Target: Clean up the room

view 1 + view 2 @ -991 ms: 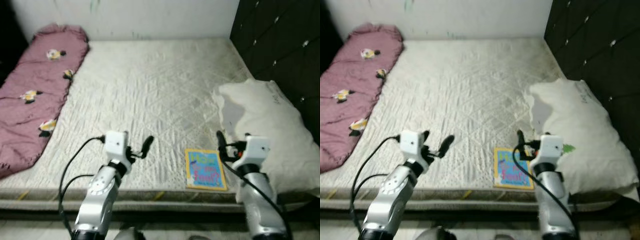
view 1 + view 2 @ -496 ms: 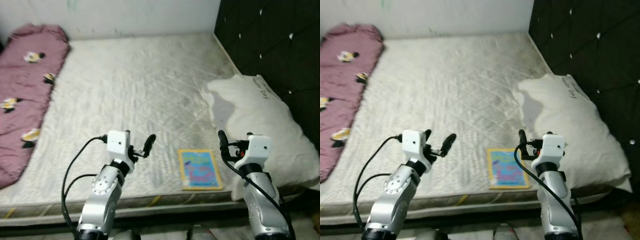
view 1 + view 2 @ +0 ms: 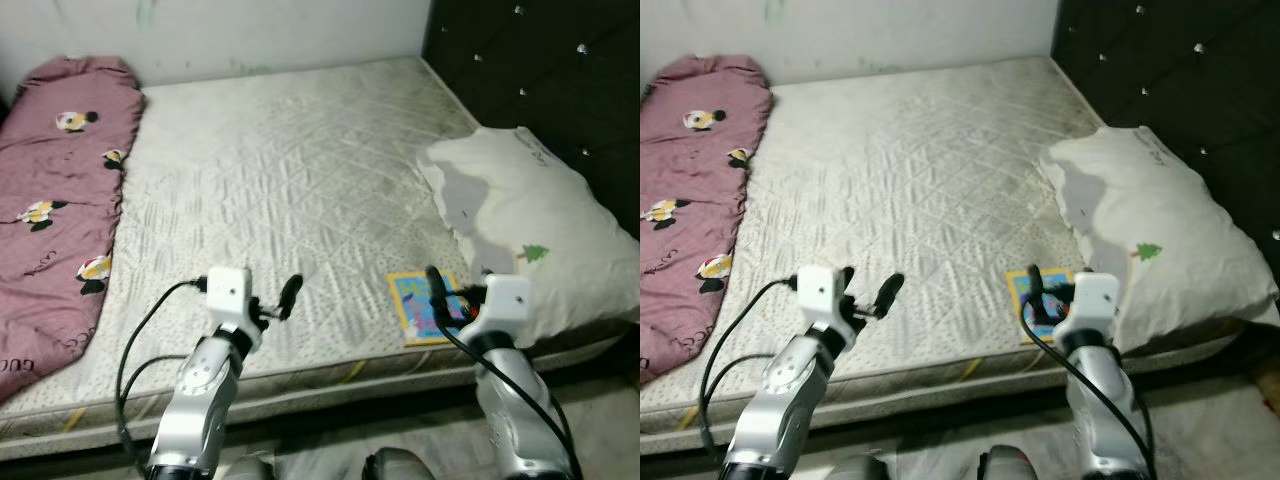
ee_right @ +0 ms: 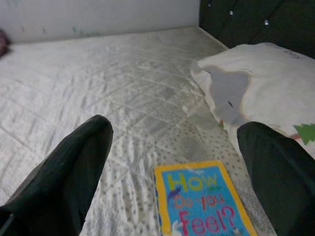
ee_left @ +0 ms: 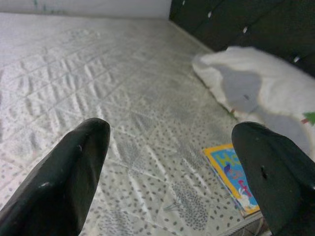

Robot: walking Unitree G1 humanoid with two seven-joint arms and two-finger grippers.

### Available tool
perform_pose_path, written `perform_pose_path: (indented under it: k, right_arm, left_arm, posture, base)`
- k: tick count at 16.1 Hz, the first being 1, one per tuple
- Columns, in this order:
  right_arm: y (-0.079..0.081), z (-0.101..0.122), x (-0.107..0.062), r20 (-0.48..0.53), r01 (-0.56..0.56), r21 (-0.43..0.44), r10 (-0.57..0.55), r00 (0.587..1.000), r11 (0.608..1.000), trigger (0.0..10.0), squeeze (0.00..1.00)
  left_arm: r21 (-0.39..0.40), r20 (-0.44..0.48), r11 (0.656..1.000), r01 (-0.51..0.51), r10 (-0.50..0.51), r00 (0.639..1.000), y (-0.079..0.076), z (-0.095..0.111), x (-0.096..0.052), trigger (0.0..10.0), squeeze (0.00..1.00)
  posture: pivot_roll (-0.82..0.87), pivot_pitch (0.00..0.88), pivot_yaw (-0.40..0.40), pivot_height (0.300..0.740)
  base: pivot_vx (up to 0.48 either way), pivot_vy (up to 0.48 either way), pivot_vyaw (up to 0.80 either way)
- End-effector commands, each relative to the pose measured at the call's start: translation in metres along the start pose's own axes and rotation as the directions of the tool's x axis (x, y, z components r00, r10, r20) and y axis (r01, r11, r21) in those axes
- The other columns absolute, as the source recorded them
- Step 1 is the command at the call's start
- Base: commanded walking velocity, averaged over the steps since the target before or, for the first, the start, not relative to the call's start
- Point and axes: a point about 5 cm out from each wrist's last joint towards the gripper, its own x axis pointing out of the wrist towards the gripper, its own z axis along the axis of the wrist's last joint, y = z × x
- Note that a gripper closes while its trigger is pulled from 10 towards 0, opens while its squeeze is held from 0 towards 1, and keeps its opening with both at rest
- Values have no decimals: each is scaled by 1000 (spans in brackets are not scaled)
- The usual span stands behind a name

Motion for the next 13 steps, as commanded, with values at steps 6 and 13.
perform_pose_path:
  k: [6,13]
  right_arm:
    - [7,3,2,5,-27,7,27,1000,1000,10000,0]
    - [6,3,3,3,-31,2,31,1000,1000,10000,0]
  left_arm:
    - [11,-13,1000,-23,23,1000,8,-1,-5,10000,0]
    - [6,-18,1000,-28,28,999,8,-2,-5,10000,0]
  posture:
    - [-80,98,27,740]
    - [-81,96,23,740]
  base:
    - [0,480,-85]
    - [0,480,-247]
